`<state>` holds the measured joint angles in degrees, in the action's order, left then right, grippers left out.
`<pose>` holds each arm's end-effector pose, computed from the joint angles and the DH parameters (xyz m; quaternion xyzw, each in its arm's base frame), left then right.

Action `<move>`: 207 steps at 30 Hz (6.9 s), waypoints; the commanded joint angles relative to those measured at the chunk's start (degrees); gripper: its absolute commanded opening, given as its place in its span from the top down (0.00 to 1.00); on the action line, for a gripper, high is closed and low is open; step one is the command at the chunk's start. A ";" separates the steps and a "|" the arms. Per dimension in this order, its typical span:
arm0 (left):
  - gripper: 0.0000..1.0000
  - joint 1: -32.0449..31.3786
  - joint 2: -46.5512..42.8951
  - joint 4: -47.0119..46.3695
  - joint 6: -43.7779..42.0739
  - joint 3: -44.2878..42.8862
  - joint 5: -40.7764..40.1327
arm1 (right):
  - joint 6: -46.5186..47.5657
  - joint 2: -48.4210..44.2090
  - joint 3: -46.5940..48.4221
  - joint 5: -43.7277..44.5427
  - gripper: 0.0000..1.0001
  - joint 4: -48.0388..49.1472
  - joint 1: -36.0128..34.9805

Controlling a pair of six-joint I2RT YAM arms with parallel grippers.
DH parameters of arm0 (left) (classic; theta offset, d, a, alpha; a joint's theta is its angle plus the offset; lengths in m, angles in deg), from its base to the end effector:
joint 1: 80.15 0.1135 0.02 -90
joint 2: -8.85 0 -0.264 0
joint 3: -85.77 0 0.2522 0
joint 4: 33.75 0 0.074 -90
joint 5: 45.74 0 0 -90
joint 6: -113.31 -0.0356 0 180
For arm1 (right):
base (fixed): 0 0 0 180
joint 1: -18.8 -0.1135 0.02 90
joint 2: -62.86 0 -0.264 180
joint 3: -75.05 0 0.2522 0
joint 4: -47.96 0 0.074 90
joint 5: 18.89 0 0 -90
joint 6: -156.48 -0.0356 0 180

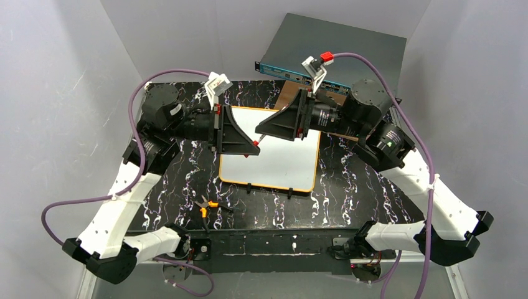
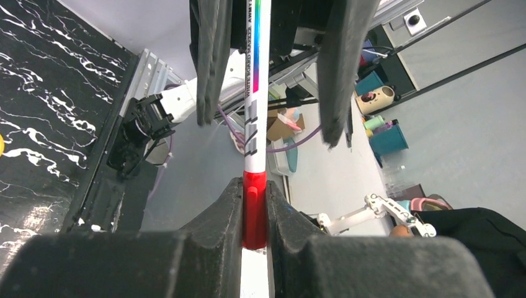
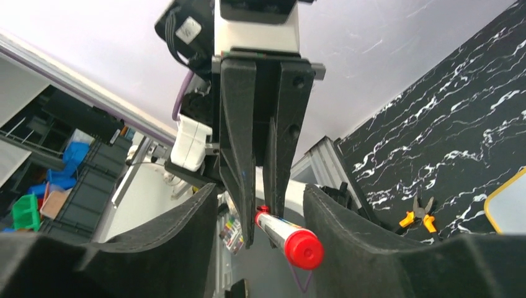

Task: Write a sentence on the whiteboard
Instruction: Open the pen cap from the whiteboard marker, then place the pen cap at the center of the board, then adjust the whiteboard at the center of the board.

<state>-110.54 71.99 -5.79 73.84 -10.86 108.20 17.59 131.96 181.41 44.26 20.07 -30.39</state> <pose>0.1566 -0.1289 0.4968 0.2863 0.6300 -0.6784 0.2469 0.1387 0.1853 0.5300 -0.1787 0.6288 0.6585 0.3727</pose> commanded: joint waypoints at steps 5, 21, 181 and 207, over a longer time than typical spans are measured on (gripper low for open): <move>1.00 -0.12 2.28 4.09 -2.95 -4.65 4.33 | 1.46 -1.76 -2.00 -7.43 0.64 3.93 0.66; 1.00 -0.11 5.04 6.35 -5.63 -7.38 5.31 | -1.64 -1.18 -3.37 -9.84 0.99 3.60 1.56; 0.16 29.69 15.49 -26.11 -43.09 46.45 -17.50 | -1.61 -30.72 -20.59 19.93 0.99 -45.65 16.56; 0.59 27.81 7.34 -29.26 -35.14 55.00 -18.87 | 0.27 -30.83 -21.40 18.82 0.99 -43.60 16.51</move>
<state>-81.91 83.44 -35.08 37.71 42.49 88.40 17.16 101.91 160.16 63.45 -25.72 -14.15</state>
